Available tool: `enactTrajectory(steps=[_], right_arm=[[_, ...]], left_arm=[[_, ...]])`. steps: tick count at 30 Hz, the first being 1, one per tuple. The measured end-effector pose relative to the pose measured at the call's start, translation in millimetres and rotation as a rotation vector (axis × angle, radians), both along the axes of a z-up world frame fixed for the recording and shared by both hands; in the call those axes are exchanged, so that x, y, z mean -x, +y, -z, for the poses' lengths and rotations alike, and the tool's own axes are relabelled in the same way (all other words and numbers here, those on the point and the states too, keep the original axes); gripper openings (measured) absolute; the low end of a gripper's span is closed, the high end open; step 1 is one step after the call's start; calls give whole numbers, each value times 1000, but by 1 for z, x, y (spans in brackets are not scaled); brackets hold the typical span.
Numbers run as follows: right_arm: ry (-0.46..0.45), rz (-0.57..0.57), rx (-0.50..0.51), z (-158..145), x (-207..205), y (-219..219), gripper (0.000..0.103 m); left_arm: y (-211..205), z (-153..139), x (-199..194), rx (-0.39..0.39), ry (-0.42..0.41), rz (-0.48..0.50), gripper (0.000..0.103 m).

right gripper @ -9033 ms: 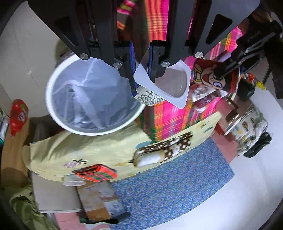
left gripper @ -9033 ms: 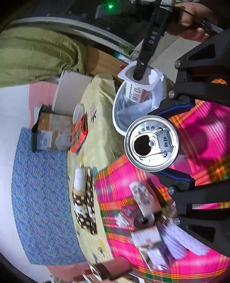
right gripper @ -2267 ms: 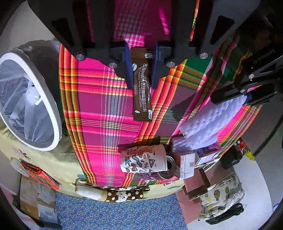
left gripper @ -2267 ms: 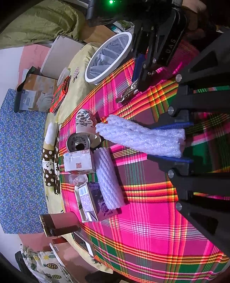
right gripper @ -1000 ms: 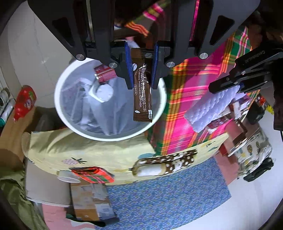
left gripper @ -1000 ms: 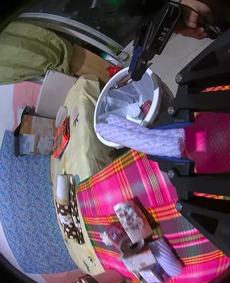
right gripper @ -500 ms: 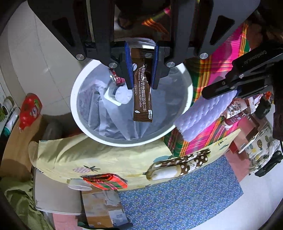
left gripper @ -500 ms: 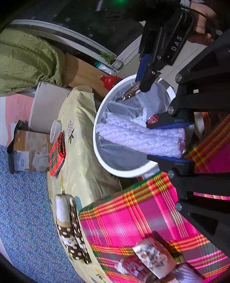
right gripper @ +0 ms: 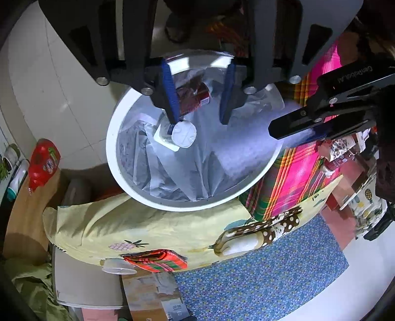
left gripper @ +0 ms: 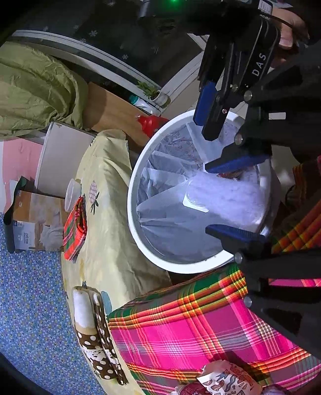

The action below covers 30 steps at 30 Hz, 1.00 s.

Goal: Collect trash
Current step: 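Carry the foam net and wrapper over the wastebasket and open both tools, then move both tools back toward the remaining trash on the cloth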

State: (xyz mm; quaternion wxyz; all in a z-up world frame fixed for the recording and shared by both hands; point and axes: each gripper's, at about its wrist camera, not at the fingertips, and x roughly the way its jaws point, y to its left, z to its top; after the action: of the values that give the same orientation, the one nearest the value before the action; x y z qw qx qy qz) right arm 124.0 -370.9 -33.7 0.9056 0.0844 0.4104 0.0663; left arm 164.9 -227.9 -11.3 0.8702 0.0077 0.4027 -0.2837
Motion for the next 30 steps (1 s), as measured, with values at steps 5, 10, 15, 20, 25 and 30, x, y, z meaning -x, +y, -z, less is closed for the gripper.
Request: enactTrajectory(steps=[5,10,15,20,25,30], right_arm=[[-15,11,-14,-4,3,-2,38],[-39,-1,-26,-10,9,2,38],[-70,-28,-32,-16,15,15,38],[-88,-63,-36,-20,21,30,38],[-90,-98,-33,-21,27,46,38],[-93,-148,-31,-24,30,62,38]], left_arm=[[7,-4,3,15,0,-4,46],[22,-8,11,22,-10,-38,46],[40,-11,24,22,-18,-74,46],[59,-15,38,22,-36,-102,46],[77,-18,49,15,-57,-146,45],[96,-18,59,19,-63,-181,45]])
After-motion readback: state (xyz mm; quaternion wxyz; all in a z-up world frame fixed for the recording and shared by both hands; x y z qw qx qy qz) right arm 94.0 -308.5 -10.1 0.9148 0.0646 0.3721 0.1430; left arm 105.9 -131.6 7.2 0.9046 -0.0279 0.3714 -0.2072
